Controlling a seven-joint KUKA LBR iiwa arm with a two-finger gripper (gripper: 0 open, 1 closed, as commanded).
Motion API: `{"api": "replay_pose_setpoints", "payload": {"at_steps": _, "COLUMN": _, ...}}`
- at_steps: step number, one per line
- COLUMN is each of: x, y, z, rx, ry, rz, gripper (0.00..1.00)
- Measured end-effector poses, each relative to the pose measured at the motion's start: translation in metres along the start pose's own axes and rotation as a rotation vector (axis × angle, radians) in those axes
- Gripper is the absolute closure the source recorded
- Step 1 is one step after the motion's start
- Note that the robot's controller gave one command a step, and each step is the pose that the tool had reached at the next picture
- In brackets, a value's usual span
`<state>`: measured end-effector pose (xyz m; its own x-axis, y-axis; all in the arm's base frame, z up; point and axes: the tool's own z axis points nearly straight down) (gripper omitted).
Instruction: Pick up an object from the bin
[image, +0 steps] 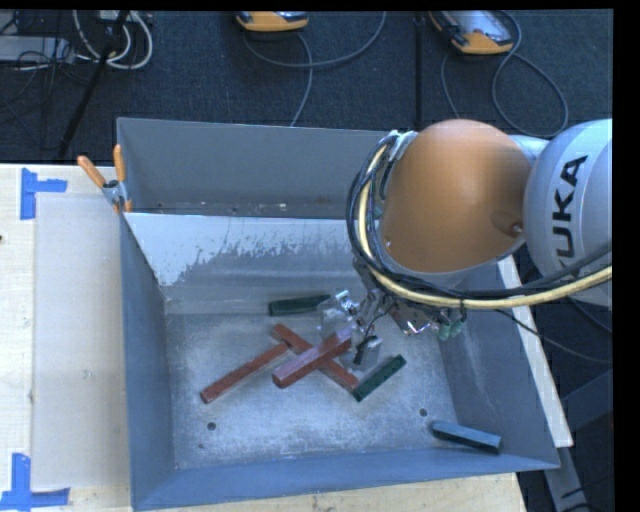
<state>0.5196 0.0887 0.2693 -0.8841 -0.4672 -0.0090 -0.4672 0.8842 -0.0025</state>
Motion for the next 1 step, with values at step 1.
{"api": "replay_pose_setpoints", "payload": {"at_steps": 1, "x": -0.0070, "y": -0.0435, "z": 0.0268, "rx": -0.002, "ry": 0.010, "rz": -0.080, "gripper": 1.00}}
